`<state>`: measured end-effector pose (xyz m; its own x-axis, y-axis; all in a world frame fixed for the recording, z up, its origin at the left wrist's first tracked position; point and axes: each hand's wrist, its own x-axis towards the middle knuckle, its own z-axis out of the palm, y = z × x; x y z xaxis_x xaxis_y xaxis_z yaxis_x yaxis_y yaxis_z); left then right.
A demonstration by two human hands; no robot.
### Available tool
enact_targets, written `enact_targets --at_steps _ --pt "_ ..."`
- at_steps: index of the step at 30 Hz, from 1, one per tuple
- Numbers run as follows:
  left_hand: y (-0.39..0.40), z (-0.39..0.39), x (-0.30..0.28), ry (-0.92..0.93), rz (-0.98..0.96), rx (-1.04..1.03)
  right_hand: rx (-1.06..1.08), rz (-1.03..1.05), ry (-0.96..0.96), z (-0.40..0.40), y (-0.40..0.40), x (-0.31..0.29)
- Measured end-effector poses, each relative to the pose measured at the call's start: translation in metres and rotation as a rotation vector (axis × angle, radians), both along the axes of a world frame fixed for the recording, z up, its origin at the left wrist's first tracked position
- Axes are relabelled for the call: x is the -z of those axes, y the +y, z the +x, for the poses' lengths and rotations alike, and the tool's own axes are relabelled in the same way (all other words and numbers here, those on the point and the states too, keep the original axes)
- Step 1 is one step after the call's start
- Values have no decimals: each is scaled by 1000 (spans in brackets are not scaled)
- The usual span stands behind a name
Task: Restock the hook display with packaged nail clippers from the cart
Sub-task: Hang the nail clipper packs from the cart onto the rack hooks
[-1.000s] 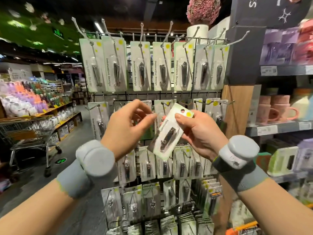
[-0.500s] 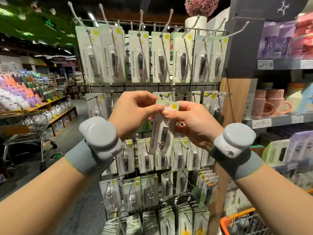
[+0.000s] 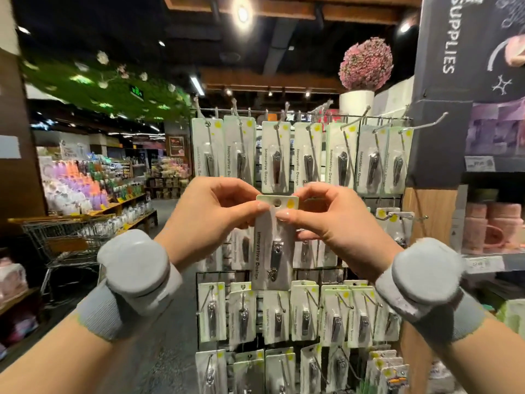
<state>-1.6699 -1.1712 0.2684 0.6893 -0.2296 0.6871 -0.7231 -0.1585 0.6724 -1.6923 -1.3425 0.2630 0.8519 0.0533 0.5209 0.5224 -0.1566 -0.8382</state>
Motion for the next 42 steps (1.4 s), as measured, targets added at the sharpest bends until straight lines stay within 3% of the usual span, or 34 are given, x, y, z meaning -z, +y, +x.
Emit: enact_targets --at_steps 8,15,20,27,34,42 --pt "46 -5 -43 -139 -56 -78 -34 -82 -162 -2 40 -54" --pt "80 10 -82 -245 -58 -102 212 -255 -385 20 80 -98" --pt "90 33 -102 -233 -28 -129 512 -611 -504 28 93 -124" --pt "86 49 -110 -225 2 -141 594 -791 -498 34 96 -138" --pt "85 65 -111 -207 152 -216 469 -970 -263 43 95 -153" --pt "73 94 -107 -234 181 -381 602 -1123 -223 86 106 -166"
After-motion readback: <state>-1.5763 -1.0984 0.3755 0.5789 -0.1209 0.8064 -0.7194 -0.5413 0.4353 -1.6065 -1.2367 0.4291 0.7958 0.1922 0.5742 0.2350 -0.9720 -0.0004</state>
